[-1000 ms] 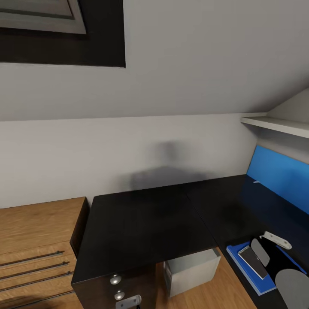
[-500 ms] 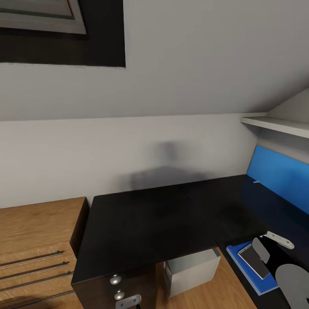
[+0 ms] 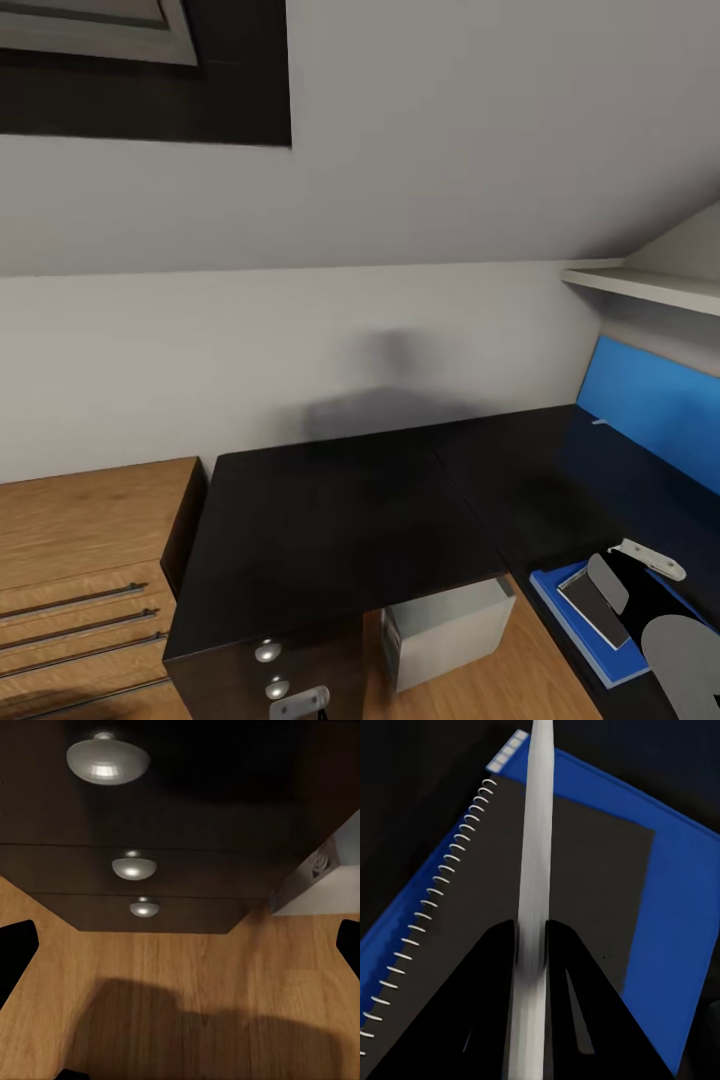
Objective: In the bedroom, organize the workspace by keeping the computer under the desk, ensuring the monitor is on the desk, placing the keyboard on the desk next to the monitor, placing the mouse on the desk next to the keyboard, moving the folder from the swivel chair onto the desk next to the mouse, stacking the notebook on top of the folder with the pen on top of the notebook, and positioning the swivel chair next to the desk.
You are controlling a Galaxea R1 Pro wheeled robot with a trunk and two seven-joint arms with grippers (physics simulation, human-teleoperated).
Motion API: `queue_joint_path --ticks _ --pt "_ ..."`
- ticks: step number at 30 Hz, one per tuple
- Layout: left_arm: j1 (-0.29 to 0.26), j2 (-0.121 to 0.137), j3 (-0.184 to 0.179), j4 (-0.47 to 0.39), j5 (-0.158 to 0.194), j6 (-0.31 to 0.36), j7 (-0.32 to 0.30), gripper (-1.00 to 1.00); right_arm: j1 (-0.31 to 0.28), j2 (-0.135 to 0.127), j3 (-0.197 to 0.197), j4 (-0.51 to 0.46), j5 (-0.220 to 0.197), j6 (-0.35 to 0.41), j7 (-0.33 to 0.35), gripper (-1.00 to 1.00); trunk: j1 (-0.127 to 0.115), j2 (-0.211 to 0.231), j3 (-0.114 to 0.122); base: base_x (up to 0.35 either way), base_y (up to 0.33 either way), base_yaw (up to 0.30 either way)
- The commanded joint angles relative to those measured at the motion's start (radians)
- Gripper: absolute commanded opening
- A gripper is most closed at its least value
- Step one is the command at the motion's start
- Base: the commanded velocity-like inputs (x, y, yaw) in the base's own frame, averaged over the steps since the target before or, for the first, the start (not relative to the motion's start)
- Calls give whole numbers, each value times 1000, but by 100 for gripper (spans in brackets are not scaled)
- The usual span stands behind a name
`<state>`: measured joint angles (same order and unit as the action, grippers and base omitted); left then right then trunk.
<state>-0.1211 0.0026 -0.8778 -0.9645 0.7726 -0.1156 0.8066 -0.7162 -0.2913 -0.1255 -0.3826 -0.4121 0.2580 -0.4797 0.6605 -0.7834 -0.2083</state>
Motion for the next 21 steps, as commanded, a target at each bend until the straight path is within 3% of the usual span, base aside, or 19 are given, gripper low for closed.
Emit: queue_joint_path --ticks 1,11,21 --pt "-2 0 -4 0 11 -10 4 100 0 0 0 -2 -7 4 -5 -100 4 -8 -5 0 0 0" --pt "-2 1 -3 0 11 -10 3 100 0 0 0 -2 -7 3 -4 -100 42 -78 -36 0 0 0" --pt "-2 1 -1 0 11 -10 2 100 0 0 0 -2 -7 3 -4 -100 42 -78 -36 0 0 0"
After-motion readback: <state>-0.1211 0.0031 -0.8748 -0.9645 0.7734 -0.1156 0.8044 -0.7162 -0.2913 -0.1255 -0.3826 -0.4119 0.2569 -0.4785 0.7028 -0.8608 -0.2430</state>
